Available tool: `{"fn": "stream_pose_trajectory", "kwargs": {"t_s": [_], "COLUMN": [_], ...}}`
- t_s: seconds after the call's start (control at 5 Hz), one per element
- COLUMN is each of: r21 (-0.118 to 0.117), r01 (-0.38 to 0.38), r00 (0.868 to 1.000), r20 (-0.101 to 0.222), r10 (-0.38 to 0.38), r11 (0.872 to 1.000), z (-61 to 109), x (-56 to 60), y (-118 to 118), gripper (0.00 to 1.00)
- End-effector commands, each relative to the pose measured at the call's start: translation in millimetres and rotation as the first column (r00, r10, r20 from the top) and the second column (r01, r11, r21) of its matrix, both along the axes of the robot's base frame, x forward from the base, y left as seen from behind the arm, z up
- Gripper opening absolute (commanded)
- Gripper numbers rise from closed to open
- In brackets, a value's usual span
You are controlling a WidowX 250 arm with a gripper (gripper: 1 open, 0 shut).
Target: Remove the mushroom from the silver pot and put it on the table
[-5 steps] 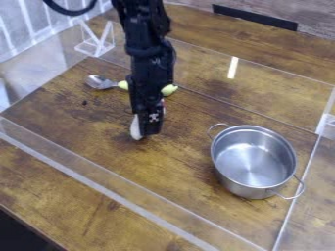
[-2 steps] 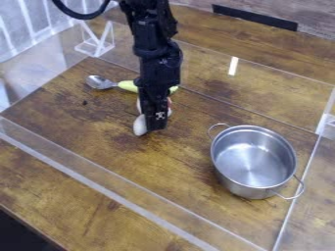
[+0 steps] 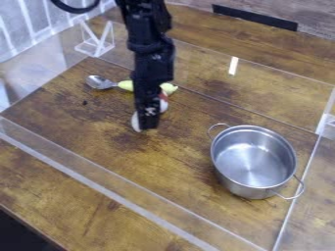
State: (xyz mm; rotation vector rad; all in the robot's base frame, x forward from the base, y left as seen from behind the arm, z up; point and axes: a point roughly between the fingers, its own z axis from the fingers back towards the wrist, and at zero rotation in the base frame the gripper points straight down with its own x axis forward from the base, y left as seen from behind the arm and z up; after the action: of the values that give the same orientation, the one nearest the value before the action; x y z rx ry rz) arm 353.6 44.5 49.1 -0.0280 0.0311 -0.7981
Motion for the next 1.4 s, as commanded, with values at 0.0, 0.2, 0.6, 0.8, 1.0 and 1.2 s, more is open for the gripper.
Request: {"fn": "stream_pose_trajectory", "kwargs": {"t_s": [0.0,0.2,0.6,0.8,1.0,1.2], "r21": [0.038,0.058,0.059,0.057,0.058,0.058], "r01": [-0.007,0.062,0.190,0.231,0.226,0.227], "r00": [0.998,0.995,0.978,0.969,0.971,0.970], "r20": [0.070,0.072,0.073,0.072,0.071,0.070], "r10": [0.004,-0.066,-0.194,-0.234,-0.230,-0.231], "r11": [0.999,0.996,0.980,0.971,0.972,0.972], "z": [47.9,54.5,43.0,42.8,58.1,68.4], "x": [-6.2,-6.9,-3.2,-1.5,5.1,11.5], "y": [16.9,8.0,-11.3,-21.7,-9.9,2.0], "gripper": [1.00,1.00,1.00,1.00,1.00,1.00]}}
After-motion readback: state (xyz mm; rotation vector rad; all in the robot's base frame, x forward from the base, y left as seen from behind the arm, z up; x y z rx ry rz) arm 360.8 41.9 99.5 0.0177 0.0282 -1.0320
